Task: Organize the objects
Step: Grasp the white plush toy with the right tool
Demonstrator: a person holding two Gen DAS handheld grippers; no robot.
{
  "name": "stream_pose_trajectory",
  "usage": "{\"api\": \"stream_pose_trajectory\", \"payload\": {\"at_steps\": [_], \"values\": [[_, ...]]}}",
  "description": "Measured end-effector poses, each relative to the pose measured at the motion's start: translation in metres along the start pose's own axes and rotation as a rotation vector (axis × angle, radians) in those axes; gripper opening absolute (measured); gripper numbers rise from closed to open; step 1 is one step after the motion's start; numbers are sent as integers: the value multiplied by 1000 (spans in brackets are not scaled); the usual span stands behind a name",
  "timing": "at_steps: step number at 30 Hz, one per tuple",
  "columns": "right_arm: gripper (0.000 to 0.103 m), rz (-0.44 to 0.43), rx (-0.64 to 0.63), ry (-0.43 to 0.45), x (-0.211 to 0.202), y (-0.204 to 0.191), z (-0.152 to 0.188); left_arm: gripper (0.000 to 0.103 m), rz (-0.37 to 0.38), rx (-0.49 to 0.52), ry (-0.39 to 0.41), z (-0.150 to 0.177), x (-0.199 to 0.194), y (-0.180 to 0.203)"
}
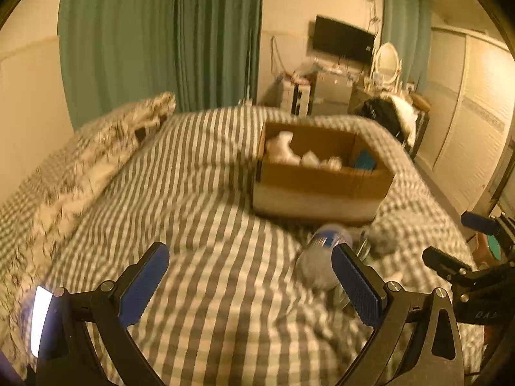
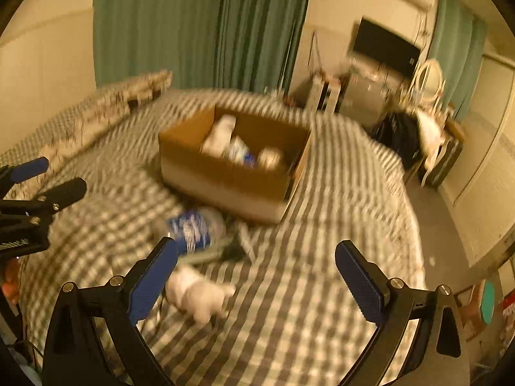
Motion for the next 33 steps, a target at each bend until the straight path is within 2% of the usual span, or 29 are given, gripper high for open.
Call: {"api": "stream_pose_trajectory", "payload": {"at_steps": [7,18,24,25,27,33], "values": [[99,-37,-32,-130,42,-23,40,103,-16,17,-50,22,16,1],[98,-84,-54,-229,73,-47,59,103,-17,39,-95,35,30,4],[98,-78,-83,-256,84,-53,66,103,-16,41,-108,40,33,5],[95,-76,-87,-254,84,-54,66,103,-16,41,-108,40,33,4],[81,-99,-86,-241,80,-56,64,103,-15,42,-109,41,33,4],[80,-107,-74,-192,62,-53,58,103,-2,61,-109,40,31,13]]}}
Point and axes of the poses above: each gripper's, at about its wrist camera, not at the fingertips, and x roughly the way its jaws point, y to its right, z to its underside, the point moved 9 cm from there along x, roughly the way its jaws point, and after that the axes turned 4 degrees about y, right-handed, at the moved point
